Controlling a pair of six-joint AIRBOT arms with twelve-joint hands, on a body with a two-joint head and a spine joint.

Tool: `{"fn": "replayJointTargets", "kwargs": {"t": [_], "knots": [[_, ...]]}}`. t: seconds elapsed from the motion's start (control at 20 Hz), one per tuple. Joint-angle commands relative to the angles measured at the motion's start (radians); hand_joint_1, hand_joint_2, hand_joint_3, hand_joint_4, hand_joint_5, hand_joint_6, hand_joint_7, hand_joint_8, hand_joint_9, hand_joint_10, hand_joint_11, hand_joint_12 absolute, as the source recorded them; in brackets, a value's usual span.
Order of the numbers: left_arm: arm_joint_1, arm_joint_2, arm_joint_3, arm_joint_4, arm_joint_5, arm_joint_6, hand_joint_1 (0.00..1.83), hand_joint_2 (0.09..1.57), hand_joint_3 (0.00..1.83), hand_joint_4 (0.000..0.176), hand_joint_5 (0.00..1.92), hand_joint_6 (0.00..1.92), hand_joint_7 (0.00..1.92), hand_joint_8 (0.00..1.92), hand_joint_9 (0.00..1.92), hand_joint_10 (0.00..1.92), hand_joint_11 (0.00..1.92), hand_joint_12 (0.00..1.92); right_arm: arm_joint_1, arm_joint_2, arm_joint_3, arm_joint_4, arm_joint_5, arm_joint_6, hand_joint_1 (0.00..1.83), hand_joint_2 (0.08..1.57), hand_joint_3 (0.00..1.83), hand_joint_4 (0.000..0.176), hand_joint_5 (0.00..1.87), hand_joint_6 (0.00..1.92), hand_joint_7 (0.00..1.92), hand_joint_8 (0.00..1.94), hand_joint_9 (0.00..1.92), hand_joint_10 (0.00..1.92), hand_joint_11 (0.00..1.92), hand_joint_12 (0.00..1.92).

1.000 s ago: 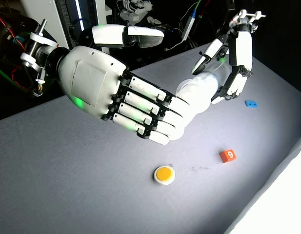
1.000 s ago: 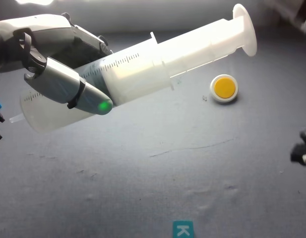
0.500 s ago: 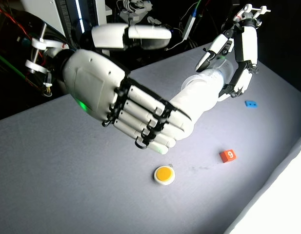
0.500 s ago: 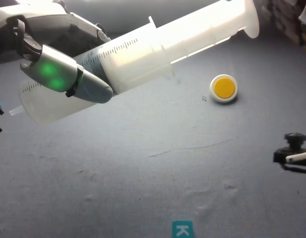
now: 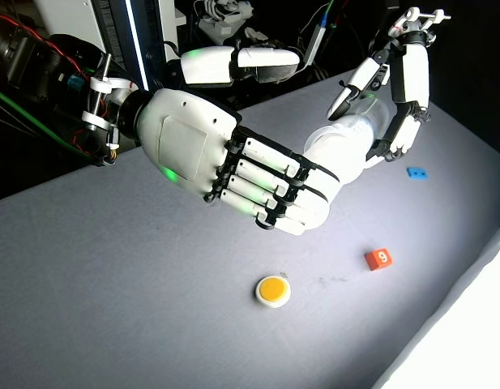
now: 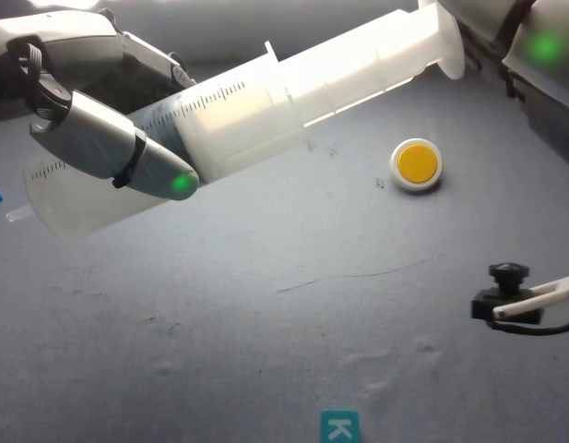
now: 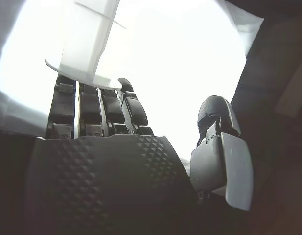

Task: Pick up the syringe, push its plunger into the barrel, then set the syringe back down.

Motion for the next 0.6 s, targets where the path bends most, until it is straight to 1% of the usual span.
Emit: {"fn": "replayJointTargets", "kwargs": {"t": [0.0, 0.05, 0.1, 0.15, 0.2, 0.25, 0.3, 0.35, 0.5, 0.55], "knots": [[-0.015, -0.001, -0.004, -0.021, -0.137, -0.022, 1.21, 1.13, 0.0, 0.026, 0.91, 1.13, 0.99, 1.03, 0.8, 1.21, 0.48, 1.64, 0.001, -0.013, -0.007, -0.086, 0.058, 0.008, 0.0, 1.09, 0.0, 0.0, 0.0, 0.0, 0.0, 0.0, 0.0, 0.0, 0.0, 0.0], [-0.015, -0.001, -0.004, -0.02, -0.137, -0.022, 1.21, 1.13, 0.0, 0.025, 0.91, 1.11, 0.98, 1.06, 0.8, 1.23, 0.48, 1.65, -0.004, -0.025, -0.007, -0.086, 0.056, 0.008, 0.0, 1.09, 0.0, 0.0, 0.0, 0.0, 0.0, 0.0, 0.0, 0.0, 0.0, 0.0], [-0.015, -0.001, -0.004, -0.019, -0.137, -0.022, 1.21, 1.13, 0.0, 0.02, 0.9, 1.15, 0.99, 1.04, 0.81, 1.22, 0.47, 1.65, -0.013, -0.041, -0.008, -0.086, 0.055, 0.006, 0.0, 1.09, 0.0, 0.0, 0.0, 0.0, 0.0, 0.0, 0.0, 0.0, 0.0, 0.0], [-0.015, -0.001, -0.004, -0.019, -0.137, -0.022, 1.22, 1.12, 0.0, 0.013, 0.93, 1.14, 1.02, 0.95, 0.81, 1.17, 0.48, 1.64, -0.022, -0.055, -0.008, -0.086, 0.054, 0.004, 0.0, 1.1, 0.0, 0.0, 0.0, 0.0, 0.0, 0.0, 0.0, 0.0, 0.0, 0.0], [-0.015, -0.001, -0.004, -0.019, -0.137, -0.022, 1.22, 1.12, 0.0, 0.01, 0.92, 1.17, 1.02, 0.92, 0.84, 1.15, 0.51, 1.59, -0.027, -0.065, -0.009, -0.086, 0.053, 0.002, 0.0, 1.1, 0.0, 0.0, 0.0, 0.0, 0.0, 0.0, 0.0, 0.0, 0.0, 0.0], [-0.015, -0.001, -0.004, -0.019, -0.136, -0.022, 1.21, 1.12, 0.0, 0.009, 0.92, 1.18, 1.01, 0.93, 0.84, 1.15, 0.49, 1.6, -0.031, -0.086, -0.01, -0.086, 0.054, -0.002, 0.0, 1.1, 0.0, 0.0, 0.0, 0.0, 0.0, 0.0, 0.0, 0.0, 0.0, 0.0], [-0.015, -0.001, -0.004, -0.018, -0.133, -0.022, 1.21, 1.13, 0.0, 0.02, 0.92, 1.16, 1.0, 0.98, 0.83, 1.17, 0.5, 1.61, -0.032, -0.1, -0.01, -0.086, 0.054, -0.003, 0.0, 1.1, 0.0, 0.0, 0.0, 0.0, 0.0, 0.0, 0.0, 0.0, 0.0, 0.0], [-0.015, -0.001, -0.004, -0.017, -0.131, -0.022, 1.21, 1.13, 0.0, 0.026, 0.92, 1.14, 1.0, 1.0, 0.83, 1.18, 0.51, 1.61, -0.032, -0.118, -0.01, -0.086, 0.054, -0.006, 0.0, 1.1, 0.0, 0.0, 0.0, 0.0, 0.0, 0.0, 0.0, 0.0, 0.0, 0.0], [-0.015, -0.001, -0.004, -0.017, -0.129, -0.022, 1.21, 1.12, 0.0, 0.027, 0.93, 1.13, 1.0, 0.98, 0.82, 1.2, 0.5, 1.63, -0.028, -0.17, -0.013, -0.086, 0.054, -0.023, 0.0, 1.1, 0.0, 0.0, 0.0, 0.0, 0.0, 0.0, 0.0, 0.0, 0.0, 0.0], [-0.015, -0.001, -0.004, -0.017, -0.129, -0.022, 1.21, 1.12, 0.0, 0.024, 0.92, 1.14, 1.01, 0.97, 0.82, 1.2, 0.5, 1.61, -0.027, -0.182, -0.014, -0.086, 0.054, -0.026, 0.0, 1.1, 0.0, 0.0, 0.0, 0.0, 0.0, 0.0, 0.0, 0.0, 0.0, 0.0]]}}
